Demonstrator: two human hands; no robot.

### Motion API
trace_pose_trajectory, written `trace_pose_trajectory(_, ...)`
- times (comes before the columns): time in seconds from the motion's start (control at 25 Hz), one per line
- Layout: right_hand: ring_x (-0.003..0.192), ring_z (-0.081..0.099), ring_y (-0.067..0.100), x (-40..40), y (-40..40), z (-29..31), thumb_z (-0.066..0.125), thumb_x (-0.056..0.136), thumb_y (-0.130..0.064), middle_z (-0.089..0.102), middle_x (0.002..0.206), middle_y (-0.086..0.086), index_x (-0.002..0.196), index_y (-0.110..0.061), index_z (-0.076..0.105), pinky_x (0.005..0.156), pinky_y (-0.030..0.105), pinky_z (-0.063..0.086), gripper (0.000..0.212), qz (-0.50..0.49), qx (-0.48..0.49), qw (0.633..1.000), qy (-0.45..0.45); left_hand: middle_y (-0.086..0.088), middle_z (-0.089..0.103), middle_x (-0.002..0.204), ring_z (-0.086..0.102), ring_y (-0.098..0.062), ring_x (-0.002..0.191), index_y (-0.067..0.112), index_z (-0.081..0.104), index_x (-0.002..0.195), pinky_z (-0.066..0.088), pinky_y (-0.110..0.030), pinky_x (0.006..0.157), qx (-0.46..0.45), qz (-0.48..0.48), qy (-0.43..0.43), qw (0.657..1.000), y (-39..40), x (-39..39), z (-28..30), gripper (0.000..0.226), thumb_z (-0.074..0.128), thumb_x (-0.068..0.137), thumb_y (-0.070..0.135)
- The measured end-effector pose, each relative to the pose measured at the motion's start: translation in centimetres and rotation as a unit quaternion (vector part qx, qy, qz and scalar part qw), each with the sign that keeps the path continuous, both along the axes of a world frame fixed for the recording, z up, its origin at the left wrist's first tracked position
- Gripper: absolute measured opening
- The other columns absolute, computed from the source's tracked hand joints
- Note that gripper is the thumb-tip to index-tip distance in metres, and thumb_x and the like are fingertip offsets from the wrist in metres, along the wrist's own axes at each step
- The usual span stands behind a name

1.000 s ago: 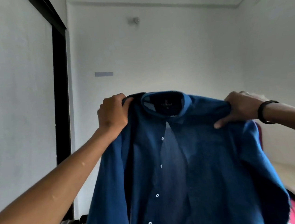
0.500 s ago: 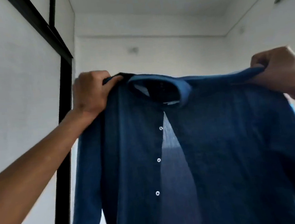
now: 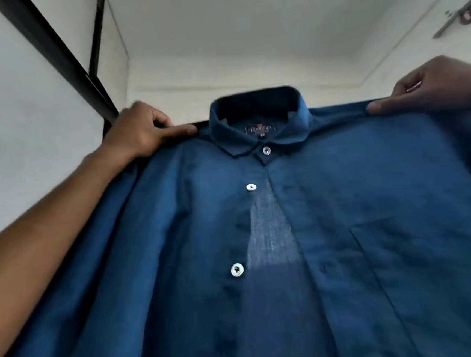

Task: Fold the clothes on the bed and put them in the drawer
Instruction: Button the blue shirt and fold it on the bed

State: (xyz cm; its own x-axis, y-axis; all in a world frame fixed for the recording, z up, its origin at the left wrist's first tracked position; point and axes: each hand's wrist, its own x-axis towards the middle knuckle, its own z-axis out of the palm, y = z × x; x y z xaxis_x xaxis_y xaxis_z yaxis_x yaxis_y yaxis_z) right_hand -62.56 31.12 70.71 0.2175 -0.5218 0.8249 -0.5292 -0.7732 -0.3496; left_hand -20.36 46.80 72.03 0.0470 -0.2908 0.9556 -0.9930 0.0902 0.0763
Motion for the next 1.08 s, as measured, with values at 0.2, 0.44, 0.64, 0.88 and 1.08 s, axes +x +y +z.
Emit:
trace_pose_trajectory(0.2,0.068,0.067,0.024,5.9,-12.8,-14.0,0.088,0.062,-0.059,0.075,0.072,0.009,0.071,-0.009,0.075,0.067,0.032,0.050,0.053,-0.018,0.129,0.987,0.090,-0.001,0.069,0.059,0.056,-0.005,0.054,0.015,0.074,0.062,0.043,-0.028,0.057,0.184,0.000,0.114,0.976,-12.5,4.9,-16.9,0.054,0.079,0.071,0.068)
trace_pose_trajectory(0.44,0.061,0.062,0.021,12.9,-28.5,-40.1,0.074,0.050,-0.086,0.066,0.058,0.002,0.060,-0.014,0.066,0.064,0.037,0.055,0.072,-0.060,0.220,0.939,0.257,0.009,0.053,0.043,0.051,-0.005,0.048,0.020,0.058,0.046,0.034,-0.028,0.052,0.375,0.051,0.210,0.902,-26.1,10.0,-45.9,0.056,0.081,0.077,0.060)
trace_pose_trajectory(0.64,0.078,0.065,0.036,16.8,-36.6,-58.7,0.051,0.064,-0.099,0.067,0.080,0.010,0.070,-0.022,0.064,0.063,0.035,0.046,0.079,-0.082,0.196,0.909,0.359,-0.004,0.063,0.060,0.064,-0.030,0.068,0.017,0.072,0.068,0.042,-0.034,0.057,0.442,0.109,0.212,0.865,-32.8,13.1,-65.1,0.056,0.070,0.078,0.072)
trace_pose_trajectory(0.88,0.087,0.062,0.047,20.7,-42.2,-66.9,0.053,0.078,-0.083,0.062,0.082,0.028,0.077,-0.013,0.066,0.068,0.043,0.043,0.071,-0.103,0.151,0.909,0.374,-0.011,0.062,0.066,0.062,-0.035,0.072,0.016,0.071,0.074,0.036,-0.036,0.060,0.413,0.162,0.200,0.874,-39.0,15.9,-71.6,0.056,0.065,0.082,0.072)
trace_pose_trajectory(1.08,0.109,0.060,0.043,25.3,-41.0,-66.5,0.066,0.084,-0.053,0.065,0.113,0.022,0.108,-0.018,0.063,0.087,0.052,0.049,0.043,-0.125,0.177,0.926,0.310,-0.002,0.071,0.103,0.062,-0.031,0.106,0.032,0.066,0.109,0.047,-0.041,0.090,0.376,0.150,0.184,0.896,-40.2,14.1,-72.3,0.031,0.063,0.086,0.054)
